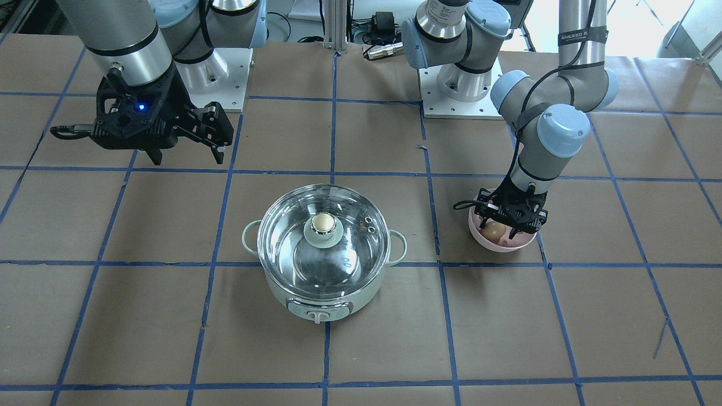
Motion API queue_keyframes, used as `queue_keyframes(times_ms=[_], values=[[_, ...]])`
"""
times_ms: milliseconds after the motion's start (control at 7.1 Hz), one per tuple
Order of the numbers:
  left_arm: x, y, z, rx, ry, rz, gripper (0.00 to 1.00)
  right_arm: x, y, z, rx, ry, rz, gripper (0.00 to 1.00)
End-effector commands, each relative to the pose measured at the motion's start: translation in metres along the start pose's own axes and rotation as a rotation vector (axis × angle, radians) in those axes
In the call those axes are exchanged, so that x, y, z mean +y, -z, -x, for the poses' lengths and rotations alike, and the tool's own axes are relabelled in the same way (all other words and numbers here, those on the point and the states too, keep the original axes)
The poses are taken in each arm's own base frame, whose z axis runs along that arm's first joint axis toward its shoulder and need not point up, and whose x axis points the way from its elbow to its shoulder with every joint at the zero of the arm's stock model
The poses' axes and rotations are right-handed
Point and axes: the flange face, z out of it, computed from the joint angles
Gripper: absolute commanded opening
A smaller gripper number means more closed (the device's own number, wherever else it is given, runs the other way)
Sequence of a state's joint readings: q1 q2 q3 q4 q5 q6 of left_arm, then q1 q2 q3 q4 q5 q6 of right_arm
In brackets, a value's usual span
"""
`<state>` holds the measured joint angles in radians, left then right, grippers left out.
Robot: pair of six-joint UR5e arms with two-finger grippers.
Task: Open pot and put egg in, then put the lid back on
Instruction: 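Lower the left gripper into the bowl and close it on the egg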
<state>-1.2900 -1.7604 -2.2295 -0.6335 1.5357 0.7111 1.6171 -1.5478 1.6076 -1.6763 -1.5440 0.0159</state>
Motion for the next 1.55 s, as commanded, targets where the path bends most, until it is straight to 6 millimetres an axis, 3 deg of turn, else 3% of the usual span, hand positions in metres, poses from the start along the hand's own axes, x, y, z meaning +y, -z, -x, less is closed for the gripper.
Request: queue_keyframes(times_ms=[0, 282, 423, 563, 704, 1127, 1408], values=[[0.002, -0.004, -0.002, 0.008, 0.0, 0.007, 0.71, 0.001, -0.001, 0.0, 0.001, 0.004, 0.015, 0.99], [0.002, -0.005, -0.002, 0.009, 0.0, 0.008, 0.66, 0.003, -0.003, -0.001, 0.004, 0.025, 0.03, 1.0], [0.002, -0.005, -0.002, 0.008, 0.0, 0.009, 0.56, 0.003, -0.004, -0.001, 0.004, 0.025, 0.036, 1.0], [0.002, -0.004, -0.001, 0.005, 0.001, 0.01, 0.26, 0.003, -0.004, -0.001, 0.004, 0.025, 0.038, 1.0], [0.001, -0.003, 0.0, 0.002, 0.001, 0.007, 0.15, 0.003, -0.004, -0.001, 0.004, 0.025, 0.036, 1.0], [-0.003, 0.003, 0.003, -0.01, 0.005, -0.005, 0.04, 0.003, -0.004, -0.002, 0.005, 0.025, 0.038, 1.0], [-0.006, 0.011, 0.001, -0.022, 0.005, -0.013, 0.04, 0.003, -0.004, -0.002, 0.005, 0.024, 0.038, 1.0]])
